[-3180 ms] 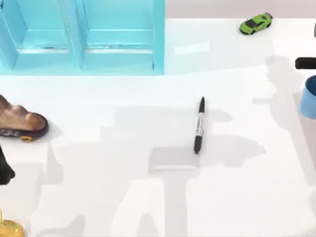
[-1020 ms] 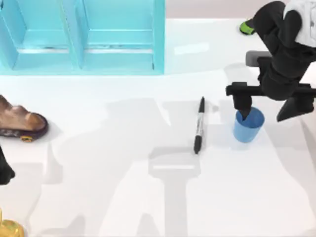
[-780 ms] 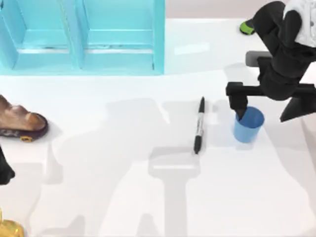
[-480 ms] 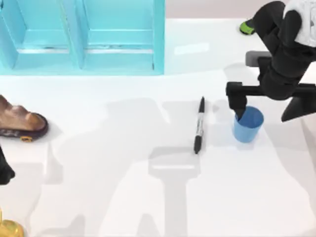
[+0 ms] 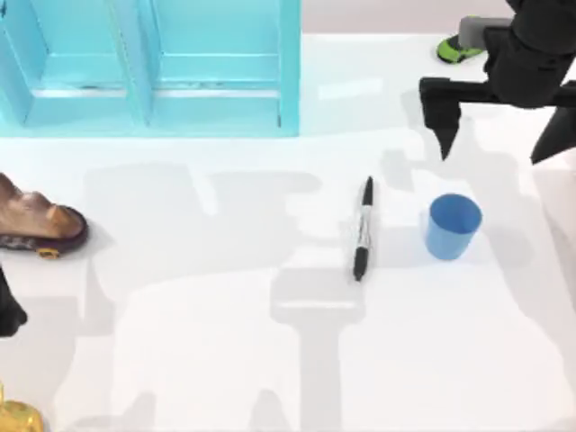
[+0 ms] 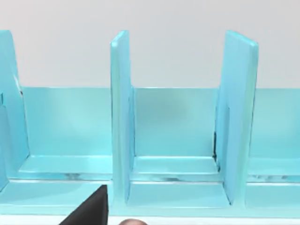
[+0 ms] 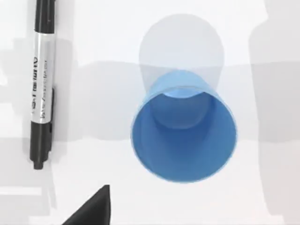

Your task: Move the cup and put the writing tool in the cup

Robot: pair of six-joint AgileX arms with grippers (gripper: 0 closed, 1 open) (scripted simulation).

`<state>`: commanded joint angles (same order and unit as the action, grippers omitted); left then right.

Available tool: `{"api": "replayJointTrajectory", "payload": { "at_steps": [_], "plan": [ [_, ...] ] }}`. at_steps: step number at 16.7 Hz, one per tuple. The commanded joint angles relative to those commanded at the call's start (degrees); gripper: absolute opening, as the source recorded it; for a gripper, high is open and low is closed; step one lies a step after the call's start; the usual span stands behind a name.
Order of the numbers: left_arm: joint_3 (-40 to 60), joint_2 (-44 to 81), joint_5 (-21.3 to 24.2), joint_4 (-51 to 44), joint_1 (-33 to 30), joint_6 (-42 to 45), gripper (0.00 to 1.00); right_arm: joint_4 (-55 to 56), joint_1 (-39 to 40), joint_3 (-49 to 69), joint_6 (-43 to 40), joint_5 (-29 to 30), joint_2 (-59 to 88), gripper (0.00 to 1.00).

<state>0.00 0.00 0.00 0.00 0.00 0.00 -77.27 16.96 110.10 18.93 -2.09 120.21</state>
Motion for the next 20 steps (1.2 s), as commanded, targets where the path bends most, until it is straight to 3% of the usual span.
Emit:
{"api": "replayJointTrajectory", "payload": {
  "at_steps": [5,12,20],
  "plan": [
    [0.0,0.0,0.0,0.0,0.0,0.0,1.0,-13.2,0.1,13.4,-0.5,0.1,-0.3,1.0],
    [0.0,0.0,0.0,0.0,0.0,0.0,1.0,-14.7,0.4,15.3,0.3,0.3,0.4,1.0],
    [0.0,0.0,0.0,0.0,0.0,0.0,1.0,-22.2,10.3,39.3,17.2,6.1,24.6,1.0]
  ]
}}
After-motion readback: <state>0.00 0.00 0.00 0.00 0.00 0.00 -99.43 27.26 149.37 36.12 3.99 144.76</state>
